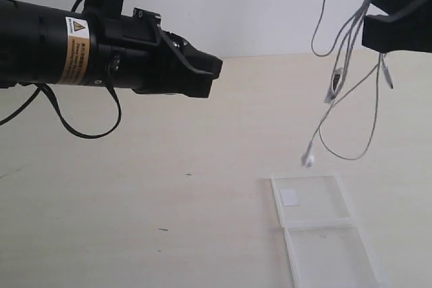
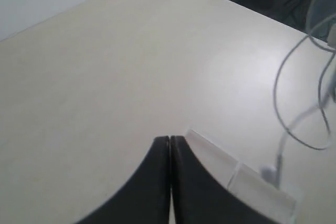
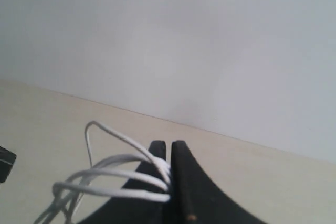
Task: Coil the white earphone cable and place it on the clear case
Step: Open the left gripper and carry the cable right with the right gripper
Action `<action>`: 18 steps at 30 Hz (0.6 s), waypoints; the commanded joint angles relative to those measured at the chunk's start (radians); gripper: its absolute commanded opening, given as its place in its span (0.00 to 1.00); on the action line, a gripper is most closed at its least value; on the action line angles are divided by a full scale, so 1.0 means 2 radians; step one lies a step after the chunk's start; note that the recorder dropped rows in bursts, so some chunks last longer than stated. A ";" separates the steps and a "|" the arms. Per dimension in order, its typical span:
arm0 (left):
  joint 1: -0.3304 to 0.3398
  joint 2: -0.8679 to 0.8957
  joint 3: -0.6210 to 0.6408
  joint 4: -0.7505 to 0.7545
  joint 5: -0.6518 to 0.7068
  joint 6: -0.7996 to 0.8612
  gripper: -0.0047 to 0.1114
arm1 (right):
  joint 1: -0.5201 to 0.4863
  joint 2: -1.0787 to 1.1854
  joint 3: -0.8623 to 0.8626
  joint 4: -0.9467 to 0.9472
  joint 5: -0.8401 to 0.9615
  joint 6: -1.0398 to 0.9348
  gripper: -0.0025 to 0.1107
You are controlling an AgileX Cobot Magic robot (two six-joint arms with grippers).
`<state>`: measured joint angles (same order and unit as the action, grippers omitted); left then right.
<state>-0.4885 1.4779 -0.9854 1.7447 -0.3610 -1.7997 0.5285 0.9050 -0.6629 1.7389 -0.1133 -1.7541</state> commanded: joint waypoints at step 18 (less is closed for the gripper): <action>0.001 0.000 0.042 0.000 0.124 0.015 0.04 | -0.002 -0.006 0.069 0.003 -0.016 0.120 0.02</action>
<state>-0.4885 1.4779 -0.9069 1.7447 -0.1354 -1.7814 0.5285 0.8970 -0.5548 1.7462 -0.2028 -1.5384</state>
